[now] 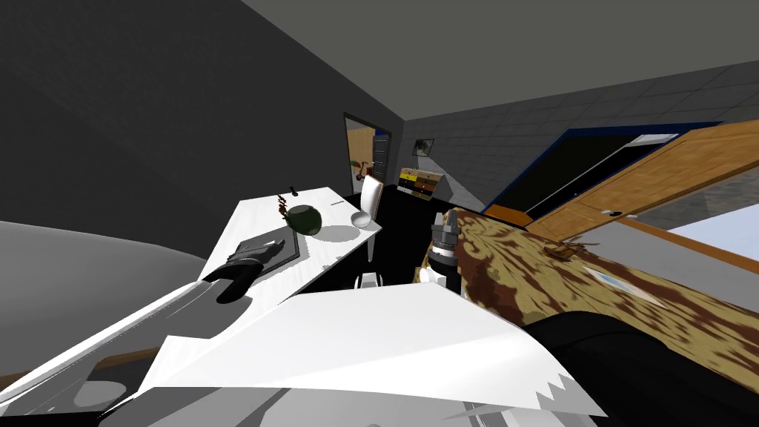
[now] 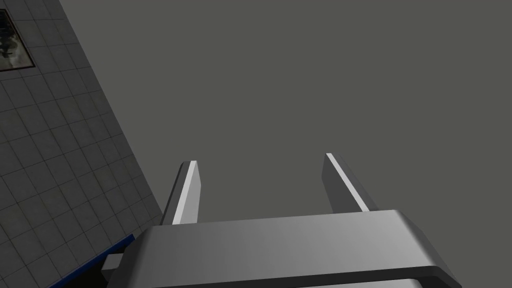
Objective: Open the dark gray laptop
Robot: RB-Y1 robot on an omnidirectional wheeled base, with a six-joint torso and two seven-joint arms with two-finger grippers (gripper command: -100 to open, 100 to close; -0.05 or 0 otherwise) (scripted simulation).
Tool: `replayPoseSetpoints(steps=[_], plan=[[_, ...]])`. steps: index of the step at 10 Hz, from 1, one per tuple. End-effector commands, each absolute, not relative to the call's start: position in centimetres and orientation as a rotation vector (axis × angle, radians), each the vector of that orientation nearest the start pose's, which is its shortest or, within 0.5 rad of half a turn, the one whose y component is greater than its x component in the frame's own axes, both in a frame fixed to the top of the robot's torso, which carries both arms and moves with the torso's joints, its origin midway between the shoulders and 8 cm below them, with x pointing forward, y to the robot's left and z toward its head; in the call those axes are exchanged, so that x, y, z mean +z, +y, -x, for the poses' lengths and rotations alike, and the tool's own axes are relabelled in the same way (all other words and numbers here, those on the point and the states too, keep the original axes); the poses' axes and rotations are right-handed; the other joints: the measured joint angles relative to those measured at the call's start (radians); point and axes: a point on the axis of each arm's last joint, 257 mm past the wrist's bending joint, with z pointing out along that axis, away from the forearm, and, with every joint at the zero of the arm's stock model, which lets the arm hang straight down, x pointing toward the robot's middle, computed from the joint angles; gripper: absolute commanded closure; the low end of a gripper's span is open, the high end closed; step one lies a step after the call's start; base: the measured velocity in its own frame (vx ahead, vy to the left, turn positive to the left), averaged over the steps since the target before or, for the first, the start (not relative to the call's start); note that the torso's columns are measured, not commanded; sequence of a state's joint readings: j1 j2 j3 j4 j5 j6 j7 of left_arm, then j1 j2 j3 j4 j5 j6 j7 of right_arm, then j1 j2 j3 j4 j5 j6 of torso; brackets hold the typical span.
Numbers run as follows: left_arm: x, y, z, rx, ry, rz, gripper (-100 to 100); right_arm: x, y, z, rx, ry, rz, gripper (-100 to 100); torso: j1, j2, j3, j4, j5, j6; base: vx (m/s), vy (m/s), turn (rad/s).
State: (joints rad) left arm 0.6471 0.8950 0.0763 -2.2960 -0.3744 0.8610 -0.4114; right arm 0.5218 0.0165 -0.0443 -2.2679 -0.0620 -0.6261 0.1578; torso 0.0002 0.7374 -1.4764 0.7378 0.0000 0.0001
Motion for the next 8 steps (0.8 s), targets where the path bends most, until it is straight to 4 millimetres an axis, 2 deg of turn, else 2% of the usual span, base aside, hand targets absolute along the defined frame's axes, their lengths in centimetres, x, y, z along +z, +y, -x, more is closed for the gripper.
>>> replayPoseSetpoints(steps=[1,2,3,8], plan=[[-17.75,48.84,-33.47,0.5,1.922,0.312,-100,3.61,-30.22,-31.73,1.154,0.529,-0.572,0,0.001,0.0,0.0,0.0,0.0,0.0,0.043,0.028,0.055],[-18.09,49.24,-33.57,0.501,1.92,0.315,-100,3.61,-30.22,-31.73,1.154,0.529,-0.572,0,0.0,0.0,0.0,0.0,0.0,0.0,0.018,0.011,0.008],[-18.03,49.22,-33.54,0.502,1.921,0.316,0,3.61,-30.22,-31.73,1.154,0.529,-0.572,0,-0.001,0.002,0.001,0.0,0.0,0.0,0.0,0.0,0.0],[-18.04,49.22,-33.54,0.502,1.921,0.315,0,3.61,-30.22,-31.73,1.155,0.529,-0.572,0,0.0,0.0,0.0,0.0,0.0,0.0,0.0,0.0,0.0]])
